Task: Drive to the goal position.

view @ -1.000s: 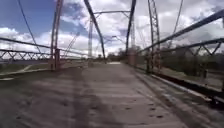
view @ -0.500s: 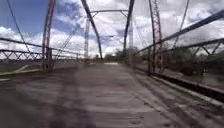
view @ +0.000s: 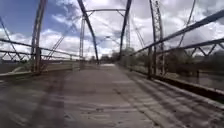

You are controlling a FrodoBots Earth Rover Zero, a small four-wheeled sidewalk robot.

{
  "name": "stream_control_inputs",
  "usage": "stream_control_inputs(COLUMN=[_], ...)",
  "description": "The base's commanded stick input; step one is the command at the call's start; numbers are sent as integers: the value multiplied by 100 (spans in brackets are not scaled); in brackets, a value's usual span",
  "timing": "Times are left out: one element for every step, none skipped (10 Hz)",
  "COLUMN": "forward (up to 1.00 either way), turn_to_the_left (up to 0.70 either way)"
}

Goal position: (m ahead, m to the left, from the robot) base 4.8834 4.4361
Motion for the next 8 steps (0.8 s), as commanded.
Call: stream_control_inputs(forward=[100,100,100,100,100,100,100,100], turn_to_the_left=[-2,0,0,0,0,0,0,0])
